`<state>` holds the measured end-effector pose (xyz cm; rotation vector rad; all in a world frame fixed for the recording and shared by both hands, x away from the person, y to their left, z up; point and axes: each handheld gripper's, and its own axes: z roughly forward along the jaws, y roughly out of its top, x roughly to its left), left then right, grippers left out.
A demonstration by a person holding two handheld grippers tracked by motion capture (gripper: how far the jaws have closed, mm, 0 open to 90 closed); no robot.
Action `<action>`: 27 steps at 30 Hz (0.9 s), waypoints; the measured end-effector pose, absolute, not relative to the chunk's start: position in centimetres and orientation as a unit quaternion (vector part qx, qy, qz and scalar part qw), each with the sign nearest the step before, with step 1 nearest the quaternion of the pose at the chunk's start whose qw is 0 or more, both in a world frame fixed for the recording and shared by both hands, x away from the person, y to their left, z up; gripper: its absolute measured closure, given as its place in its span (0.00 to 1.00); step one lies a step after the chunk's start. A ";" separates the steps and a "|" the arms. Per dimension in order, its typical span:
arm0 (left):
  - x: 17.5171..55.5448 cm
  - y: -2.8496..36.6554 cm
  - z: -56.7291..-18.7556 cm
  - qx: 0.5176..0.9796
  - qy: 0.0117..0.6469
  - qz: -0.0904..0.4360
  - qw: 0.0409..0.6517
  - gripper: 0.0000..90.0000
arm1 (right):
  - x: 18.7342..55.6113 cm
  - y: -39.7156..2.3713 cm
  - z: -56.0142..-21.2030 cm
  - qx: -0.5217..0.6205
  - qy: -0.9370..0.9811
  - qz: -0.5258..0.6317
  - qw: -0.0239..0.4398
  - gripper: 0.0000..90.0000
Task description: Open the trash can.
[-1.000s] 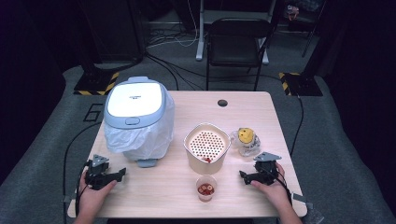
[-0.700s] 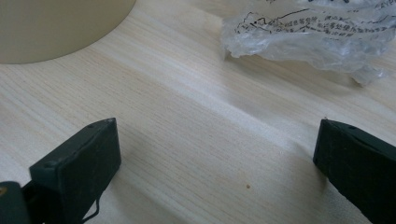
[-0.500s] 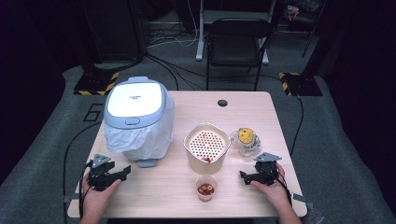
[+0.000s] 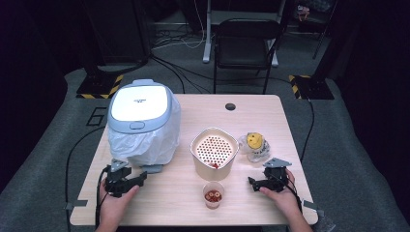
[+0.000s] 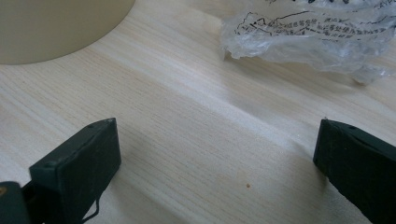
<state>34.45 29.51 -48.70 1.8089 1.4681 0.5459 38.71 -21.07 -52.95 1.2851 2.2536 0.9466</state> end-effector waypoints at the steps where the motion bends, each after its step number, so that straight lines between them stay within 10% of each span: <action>1: 34.6 29.3 -48.8 0.703 0.572 0.214 0.363 0.33 | 38.7 -21.1 -52.9 0.457 0.801 0.337 0.189 0.00; 9: 36.1 27.8 -50.1 0.706 0.584 0.223 0.332 0.16 | 38.7 -21.1 -52.9 0.458 0.801 0.336 0.189 0.00; 27: 37.4 25.4 -51.5 0.695 0.594 0.229 0.333 0.16 | 38.7 -21.1 -52.9 0.457 0.801 0.337 0.189 0.00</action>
